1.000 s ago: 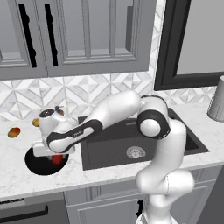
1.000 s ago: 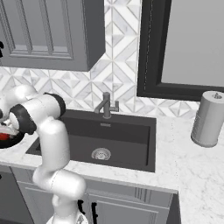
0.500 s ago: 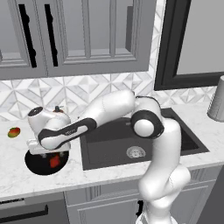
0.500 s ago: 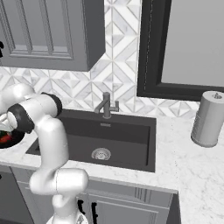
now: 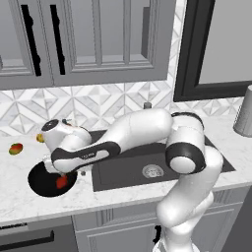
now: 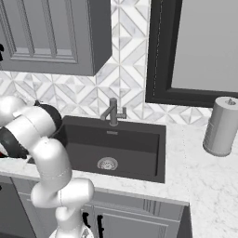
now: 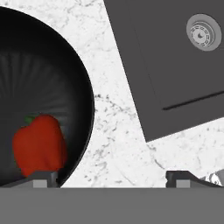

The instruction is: Pick the bell pepper from the sink and place it in the bowl. Then pick the bowl and place it in the microwave. Then close the microwave door and press the start button.

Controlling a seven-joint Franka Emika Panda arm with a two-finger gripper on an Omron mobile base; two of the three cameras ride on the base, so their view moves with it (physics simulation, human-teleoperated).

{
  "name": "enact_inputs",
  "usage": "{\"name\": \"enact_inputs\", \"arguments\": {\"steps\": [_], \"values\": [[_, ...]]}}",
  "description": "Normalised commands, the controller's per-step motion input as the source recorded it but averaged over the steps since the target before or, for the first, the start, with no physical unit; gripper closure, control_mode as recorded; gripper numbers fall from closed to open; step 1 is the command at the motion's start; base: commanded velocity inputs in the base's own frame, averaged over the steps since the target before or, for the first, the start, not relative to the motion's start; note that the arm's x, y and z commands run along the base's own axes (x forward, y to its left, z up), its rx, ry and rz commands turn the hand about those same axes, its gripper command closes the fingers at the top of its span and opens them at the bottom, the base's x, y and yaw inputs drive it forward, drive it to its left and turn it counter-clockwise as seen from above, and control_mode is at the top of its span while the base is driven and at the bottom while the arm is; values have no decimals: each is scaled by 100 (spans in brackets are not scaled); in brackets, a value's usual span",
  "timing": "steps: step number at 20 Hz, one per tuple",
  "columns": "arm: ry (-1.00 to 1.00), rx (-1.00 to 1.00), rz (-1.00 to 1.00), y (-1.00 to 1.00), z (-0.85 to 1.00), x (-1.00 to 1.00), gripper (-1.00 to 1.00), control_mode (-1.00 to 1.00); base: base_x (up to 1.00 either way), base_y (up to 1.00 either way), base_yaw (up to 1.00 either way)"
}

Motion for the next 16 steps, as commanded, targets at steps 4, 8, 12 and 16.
{"name": "enact_inputs", "arguments": {"steps": [4,8,12,16], "values": [[-4,14,0,-60,0,-1,-100,-100,0,0,0],[0,12,2,-7,0,72,-100,-100,0,0,0],[0,3,8,19,0,49,-100,-100,0,0,0],[0,0,9,47,0,3,-100,-100,0,0,0]]}}
